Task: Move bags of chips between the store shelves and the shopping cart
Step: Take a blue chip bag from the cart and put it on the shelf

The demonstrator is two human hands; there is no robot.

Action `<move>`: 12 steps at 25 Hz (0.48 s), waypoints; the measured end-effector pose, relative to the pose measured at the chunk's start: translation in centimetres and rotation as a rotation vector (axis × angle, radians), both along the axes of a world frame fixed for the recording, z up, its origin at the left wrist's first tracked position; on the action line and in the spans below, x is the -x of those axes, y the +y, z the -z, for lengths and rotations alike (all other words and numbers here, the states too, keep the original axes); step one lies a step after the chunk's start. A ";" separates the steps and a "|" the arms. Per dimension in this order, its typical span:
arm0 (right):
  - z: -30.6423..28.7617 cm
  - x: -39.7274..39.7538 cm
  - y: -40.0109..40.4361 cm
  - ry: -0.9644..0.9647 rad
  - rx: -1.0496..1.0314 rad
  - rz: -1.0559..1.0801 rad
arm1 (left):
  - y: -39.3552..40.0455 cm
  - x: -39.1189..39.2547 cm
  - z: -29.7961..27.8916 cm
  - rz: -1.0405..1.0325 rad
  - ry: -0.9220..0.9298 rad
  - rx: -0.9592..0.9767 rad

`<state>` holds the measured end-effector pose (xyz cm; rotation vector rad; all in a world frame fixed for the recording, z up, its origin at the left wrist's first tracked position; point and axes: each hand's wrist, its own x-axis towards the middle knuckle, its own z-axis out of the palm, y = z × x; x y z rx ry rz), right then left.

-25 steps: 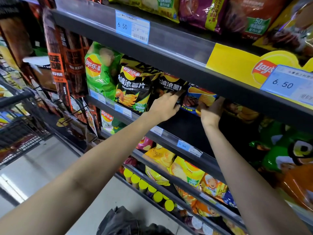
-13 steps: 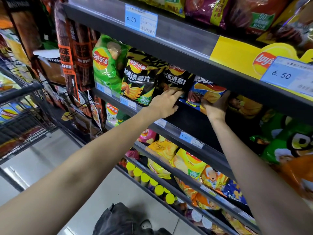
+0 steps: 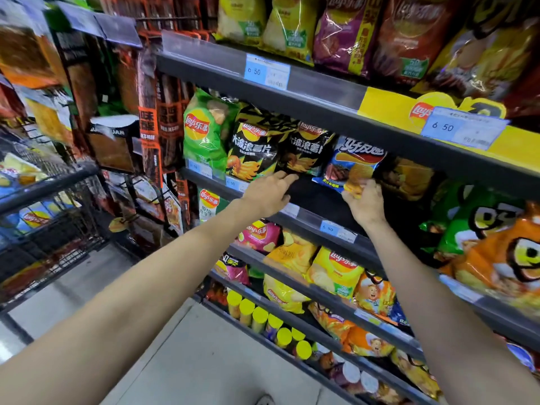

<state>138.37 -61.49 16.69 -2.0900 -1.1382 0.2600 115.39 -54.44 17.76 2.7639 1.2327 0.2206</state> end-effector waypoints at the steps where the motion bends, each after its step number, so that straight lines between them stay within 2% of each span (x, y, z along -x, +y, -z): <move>1: -0.5 1.9 -0.7 -0.039 -0.009 -0.046 | -0.7 1.5 -0.1 -0.002 -0.003 0.000; 6: -0.6 13.7 -2.6 -0.213 0.085 -0.326 | -5.1 12.4 1.0 -0.056 0.032 -0.020; 12: 3.6 32.8 -5.8 -0.247 0.189 -0.687 | -12.5 30.7 5.3 -0.282 0.098 0.029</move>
